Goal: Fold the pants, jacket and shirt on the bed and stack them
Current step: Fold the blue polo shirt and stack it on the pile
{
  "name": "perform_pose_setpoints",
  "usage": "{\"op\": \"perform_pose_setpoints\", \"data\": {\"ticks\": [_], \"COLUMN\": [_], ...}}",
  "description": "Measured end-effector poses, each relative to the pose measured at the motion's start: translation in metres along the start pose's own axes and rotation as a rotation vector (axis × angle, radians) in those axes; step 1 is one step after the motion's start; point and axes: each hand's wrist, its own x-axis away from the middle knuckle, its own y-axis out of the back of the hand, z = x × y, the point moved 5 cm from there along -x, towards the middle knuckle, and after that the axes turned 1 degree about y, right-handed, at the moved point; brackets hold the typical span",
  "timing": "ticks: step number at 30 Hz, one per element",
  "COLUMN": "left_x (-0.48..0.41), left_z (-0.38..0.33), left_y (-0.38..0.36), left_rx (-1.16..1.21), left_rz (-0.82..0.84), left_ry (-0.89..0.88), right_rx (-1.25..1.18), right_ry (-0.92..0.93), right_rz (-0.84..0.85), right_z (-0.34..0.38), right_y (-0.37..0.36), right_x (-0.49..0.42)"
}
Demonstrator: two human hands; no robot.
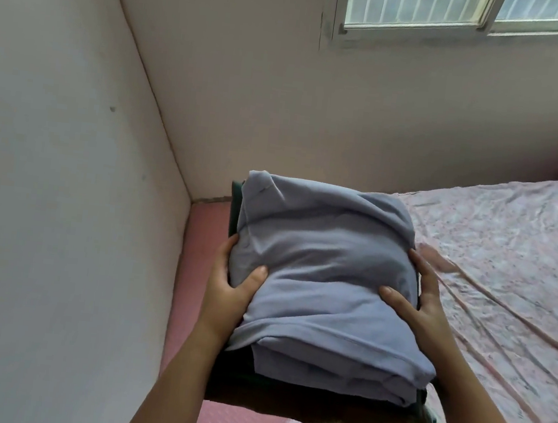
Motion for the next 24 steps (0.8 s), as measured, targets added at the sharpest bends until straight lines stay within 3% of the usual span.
{"op": "perform_pose_setpoints", "data": {"ticks": [15, 24], "left_x": [-0.347, -0.584], "left_z": [-0.002, 0.000], "left_y": [-0.050, -0.079], "left_rx": [0.033, 0.040], "left_rz": [0.070, 0.288], "left_ry": [0.009, 0.017], "right_rx": [-0.019, -0.042], "right_ry": [-0.038, -0.117], "right_rz": [-0.102, -0.277], "right_z": [0.018, 0.024], "right_y": [-0.056, -0.109], "right_x": [-0.316, -0.500]}}
